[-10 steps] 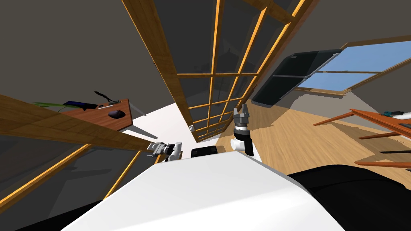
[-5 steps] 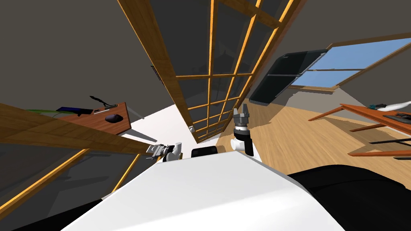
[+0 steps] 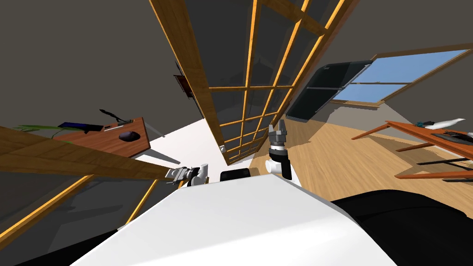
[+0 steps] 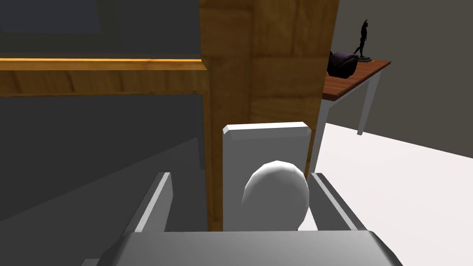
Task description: Push the door open
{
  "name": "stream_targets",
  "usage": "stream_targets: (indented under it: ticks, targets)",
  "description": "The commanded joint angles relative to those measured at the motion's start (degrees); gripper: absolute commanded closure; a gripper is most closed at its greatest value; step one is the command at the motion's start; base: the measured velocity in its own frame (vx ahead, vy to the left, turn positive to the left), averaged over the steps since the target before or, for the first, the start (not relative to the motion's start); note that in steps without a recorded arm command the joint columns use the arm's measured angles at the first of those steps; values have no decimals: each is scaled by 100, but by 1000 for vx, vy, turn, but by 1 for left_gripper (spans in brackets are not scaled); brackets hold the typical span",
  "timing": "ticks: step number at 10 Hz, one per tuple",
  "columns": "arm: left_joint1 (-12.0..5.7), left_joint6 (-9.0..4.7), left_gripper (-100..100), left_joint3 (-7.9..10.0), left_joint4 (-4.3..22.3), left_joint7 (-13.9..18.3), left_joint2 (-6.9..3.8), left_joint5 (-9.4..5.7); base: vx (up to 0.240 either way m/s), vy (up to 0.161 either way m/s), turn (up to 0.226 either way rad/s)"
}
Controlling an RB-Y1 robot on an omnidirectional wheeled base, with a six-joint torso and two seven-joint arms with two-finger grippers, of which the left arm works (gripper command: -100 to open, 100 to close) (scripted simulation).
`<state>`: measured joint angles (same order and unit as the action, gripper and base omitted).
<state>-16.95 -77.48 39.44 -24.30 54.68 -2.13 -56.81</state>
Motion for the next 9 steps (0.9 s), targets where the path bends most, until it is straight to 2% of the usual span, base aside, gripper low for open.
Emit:
stream_targets:
  ticks: [1,2,3,4,5,6,8,9]
  targets:
    - [13,-200,100,192,-30,-27,-63,-177,28,118,-274]
    - [13,-200,100,192,-28,-27,-63,-177,42,117,-110]
    - [1,-303,100,316,-14,-49,-83,-300,39,132,-106]
    - [1,-303,100,316,-14,-49,-83,-300,4,106,-29]
    - [-5,-356,100,380,-5,-60,-91,-364,-2,91,-76]
    - [-17,-464,100,510,11,-83,-102,-493,10,128,-184]
    - [-17,-464,100,510,-270,-83,-102,-493,2,74,-35]
    - [-17,-464,100,510,-181,-83,-102,-493,0,5,12]
